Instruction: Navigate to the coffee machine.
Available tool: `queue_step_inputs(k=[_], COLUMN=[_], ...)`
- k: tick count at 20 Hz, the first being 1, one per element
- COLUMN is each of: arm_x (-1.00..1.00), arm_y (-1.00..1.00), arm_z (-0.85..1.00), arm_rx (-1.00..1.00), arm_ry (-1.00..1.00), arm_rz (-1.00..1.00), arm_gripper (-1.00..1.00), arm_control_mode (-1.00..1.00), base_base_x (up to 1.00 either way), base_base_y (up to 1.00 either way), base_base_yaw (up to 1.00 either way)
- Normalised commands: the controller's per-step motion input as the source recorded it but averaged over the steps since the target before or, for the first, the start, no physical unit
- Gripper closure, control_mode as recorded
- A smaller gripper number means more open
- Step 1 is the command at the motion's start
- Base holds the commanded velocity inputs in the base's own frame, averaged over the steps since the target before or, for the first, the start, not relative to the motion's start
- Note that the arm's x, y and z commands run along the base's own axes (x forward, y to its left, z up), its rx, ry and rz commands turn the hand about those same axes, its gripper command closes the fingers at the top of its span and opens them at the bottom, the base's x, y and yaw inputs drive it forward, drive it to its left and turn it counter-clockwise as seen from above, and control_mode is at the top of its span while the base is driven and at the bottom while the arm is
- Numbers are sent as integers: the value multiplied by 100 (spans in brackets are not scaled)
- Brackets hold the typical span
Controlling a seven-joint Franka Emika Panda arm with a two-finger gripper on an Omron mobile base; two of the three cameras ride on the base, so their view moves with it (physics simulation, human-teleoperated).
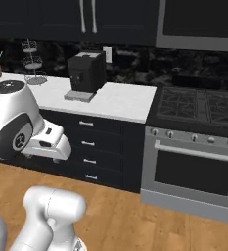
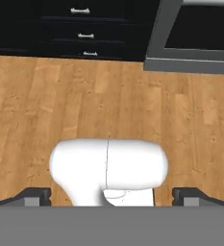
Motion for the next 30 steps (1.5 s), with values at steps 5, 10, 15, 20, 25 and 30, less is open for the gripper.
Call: queue_step_inputs(k=[5,10,15,20,25,30], arm_x=[0,0,0,0,0,0], arm_y=[0,0,0,0,0,0], arm_z=[0,0,0,0,0,0], arm_rx=[0,0,0,0,0,0], arm_ry=[0,0,0,0,0,0], arm_rz=[0,0,0,0,0,0], arm_gripper=[-100,-100,-100,-100,-100,-100], arm_control_mode=[100,100,100,100,100,100], base_base_x=[100,100,90,51,64,56], base_base_y=[85,84,34,-1,22,7], base_base_yaw=[-4,-7,-15,-27,-11,0])
